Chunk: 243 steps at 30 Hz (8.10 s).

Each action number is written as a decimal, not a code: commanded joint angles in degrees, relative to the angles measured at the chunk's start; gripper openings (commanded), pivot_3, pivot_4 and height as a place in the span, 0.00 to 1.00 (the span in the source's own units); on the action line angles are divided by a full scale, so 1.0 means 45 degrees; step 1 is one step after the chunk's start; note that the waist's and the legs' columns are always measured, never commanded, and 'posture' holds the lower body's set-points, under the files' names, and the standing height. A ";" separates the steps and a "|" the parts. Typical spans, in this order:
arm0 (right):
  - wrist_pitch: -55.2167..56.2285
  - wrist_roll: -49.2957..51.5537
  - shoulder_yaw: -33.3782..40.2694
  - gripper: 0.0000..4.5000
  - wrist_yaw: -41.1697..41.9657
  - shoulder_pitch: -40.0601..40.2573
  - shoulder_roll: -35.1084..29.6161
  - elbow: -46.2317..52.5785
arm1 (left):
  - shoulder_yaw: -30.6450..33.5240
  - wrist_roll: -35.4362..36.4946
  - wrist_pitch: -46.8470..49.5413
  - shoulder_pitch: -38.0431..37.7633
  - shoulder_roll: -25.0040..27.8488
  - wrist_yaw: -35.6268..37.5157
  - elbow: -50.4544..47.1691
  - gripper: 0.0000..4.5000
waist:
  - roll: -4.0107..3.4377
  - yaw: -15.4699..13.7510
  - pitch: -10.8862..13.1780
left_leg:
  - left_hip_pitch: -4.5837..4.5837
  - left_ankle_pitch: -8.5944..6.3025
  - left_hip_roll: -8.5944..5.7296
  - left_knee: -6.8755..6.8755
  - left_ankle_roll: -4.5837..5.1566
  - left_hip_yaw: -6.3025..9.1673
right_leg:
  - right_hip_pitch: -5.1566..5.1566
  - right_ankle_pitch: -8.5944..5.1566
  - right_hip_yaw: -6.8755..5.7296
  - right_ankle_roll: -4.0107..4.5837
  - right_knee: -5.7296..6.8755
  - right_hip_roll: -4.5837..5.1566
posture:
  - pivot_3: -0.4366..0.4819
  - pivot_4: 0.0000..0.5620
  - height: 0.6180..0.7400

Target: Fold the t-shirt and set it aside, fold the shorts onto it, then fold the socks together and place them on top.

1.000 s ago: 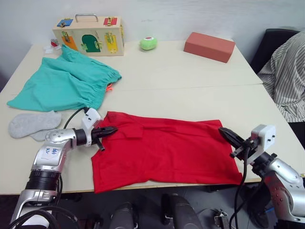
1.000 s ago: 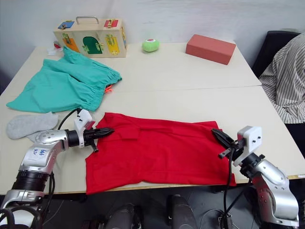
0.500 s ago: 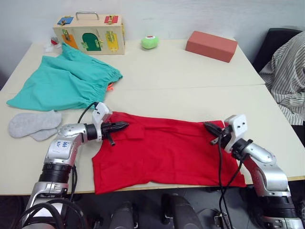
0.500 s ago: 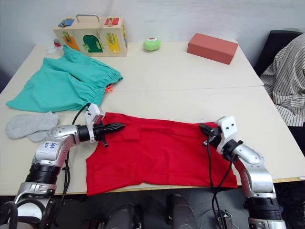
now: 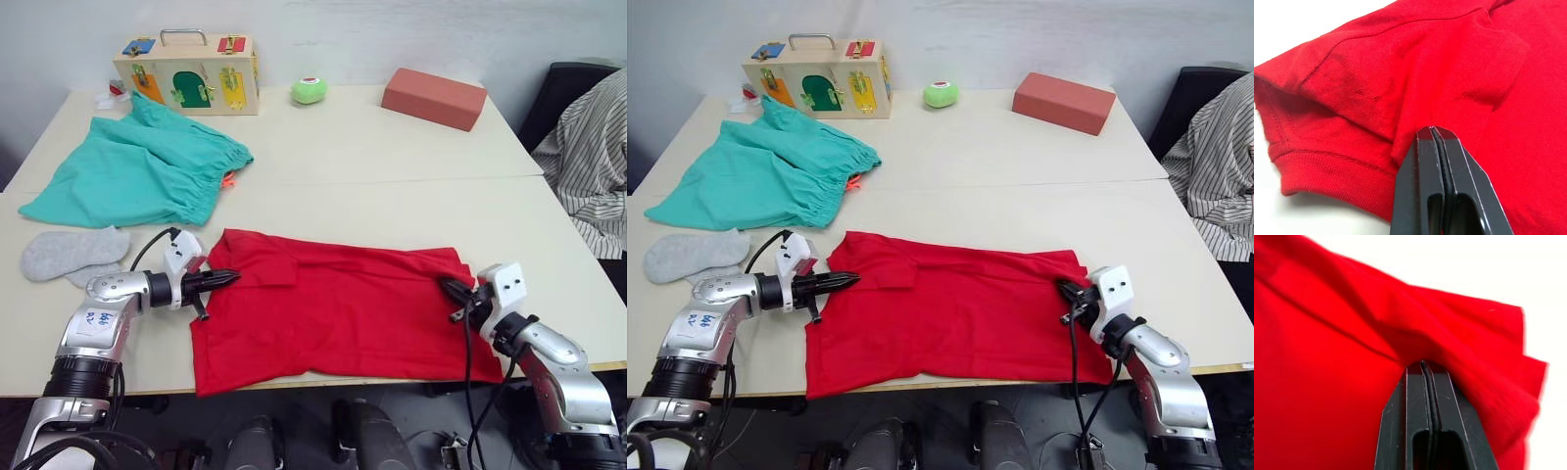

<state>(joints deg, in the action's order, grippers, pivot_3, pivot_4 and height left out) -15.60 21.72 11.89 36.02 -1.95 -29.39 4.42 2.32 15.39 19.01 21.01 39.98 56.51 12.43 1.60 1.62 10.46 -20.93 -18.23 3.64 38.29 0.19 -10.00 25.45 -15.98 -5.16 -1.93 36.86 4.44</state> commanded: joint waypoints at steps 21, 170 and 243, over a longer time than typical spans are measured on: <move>0.1078 -0.1932 -0.2920 0.00 -0.1147 -0.2979 0.1347 -0.0838 | 0.0432 0.1021 0.0102 0.1717 -0.2720 -0.1840 -0.0187 0.00 | -0.0010 -0.0087 0.0006 | -0.0059 0.0020 -0.0020 0.0013 0.0004 0.0003 | 0.0029 -0.0002 -0.0017 0.0002 -0.0014 0.0005 | 0.48 0.27 1.00; -1.7089 0.2790 0.6382 0.99 -0.0211 -0.1837 -0.1159 0.3722 | -0.2222 -0.3667 -0.4999 1.0158 -0.2032 0.2777 1.3473 1.00 | 0.0001 0.0032 0.0066 | -0.0108 0.0054 0.0017 -0.0034 -0.0057 0.0015 | 0.0115 -0.0025 -0.0146 0.0079 0.0000 -0.0052 | 0.48 0.27 1.00; -1.7089 0.6250 0.3133 1.00 -0.0233 -0.1450 0.0237 0.6462 | -0.2093 -0.0809 0.0968 1.0195 -0.4056 0.0176 1.0495 0.99 | 0.0014 -0.0311 0.0054 | -0.0125 0.0078 0.0004 -0.0025 -0.0072 0.0118 | 0.0057 -0.0027 -0.0139 0.0088 -0.0028 -0.0029 | 0.48 0.27 1.00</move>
<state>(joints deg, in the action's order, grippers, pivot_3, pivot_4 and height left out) -92.21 47.71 25.16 37.32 -8.89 -29.09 31.23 -7.83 13.65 27.85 64.34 22.56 58.40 54.77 1.66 0.22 10.71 -21.50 -17.88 3.66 38.17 -0.12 -9.46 25.70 -16.10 -5.80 -1.53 36.67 4.30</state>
